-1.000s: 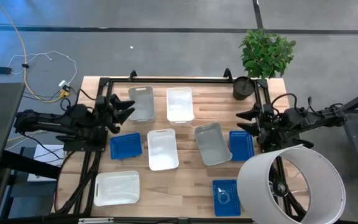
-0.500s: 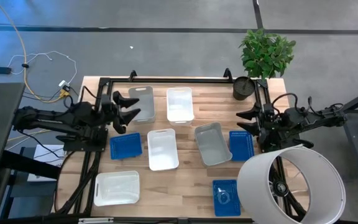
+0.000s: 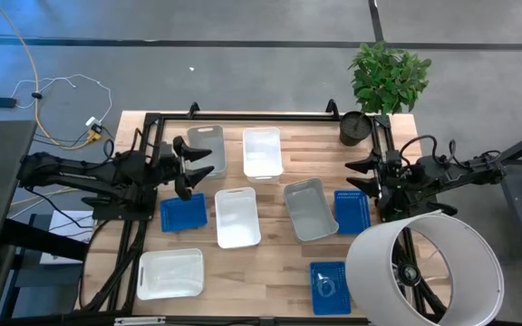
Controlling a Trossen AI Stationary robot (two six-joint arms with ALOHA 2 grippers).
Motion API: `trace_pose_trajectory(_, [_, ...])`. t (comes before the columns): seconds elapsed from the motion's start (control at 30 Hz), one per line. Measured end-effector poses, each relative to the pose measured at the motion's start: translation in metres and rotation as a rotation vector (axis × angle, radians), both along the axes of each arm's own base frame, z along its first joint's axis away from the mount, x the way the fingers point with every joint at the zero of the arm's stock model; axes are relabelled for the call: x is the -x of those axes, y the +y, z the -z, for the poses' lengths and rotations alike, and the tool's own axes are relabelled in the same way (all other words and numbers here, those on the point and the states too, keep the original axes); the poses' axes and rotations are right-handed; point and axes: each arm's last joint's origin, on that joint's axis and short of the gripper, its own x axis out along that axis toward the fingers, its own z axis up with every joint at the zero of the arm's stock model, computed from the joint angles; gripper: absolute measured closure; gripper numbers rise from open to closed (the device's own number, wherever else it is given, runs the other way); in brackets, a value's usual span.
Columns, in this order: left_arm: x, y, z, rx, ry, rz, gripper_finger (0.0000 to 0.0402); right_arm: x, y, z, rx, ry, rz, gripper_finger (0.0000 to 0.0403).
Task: Stack baskets by color
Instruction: Stack the gray bin on top of the other bottom gray bins
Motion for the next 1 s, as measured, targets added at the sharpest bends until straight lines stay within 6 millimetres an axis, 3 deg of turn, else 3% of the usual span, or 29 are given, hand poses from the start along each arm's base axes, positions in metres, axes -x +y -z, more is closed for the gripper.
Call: trace_pose_trajectory(1.0, [-0.0011, -0.0007, -0.0028, -0.021, 0.044, 0.025, 0.0135, -0.0001, -0.0003, 0.0000, -0.009, -0.001, 0.012, 0.0162])
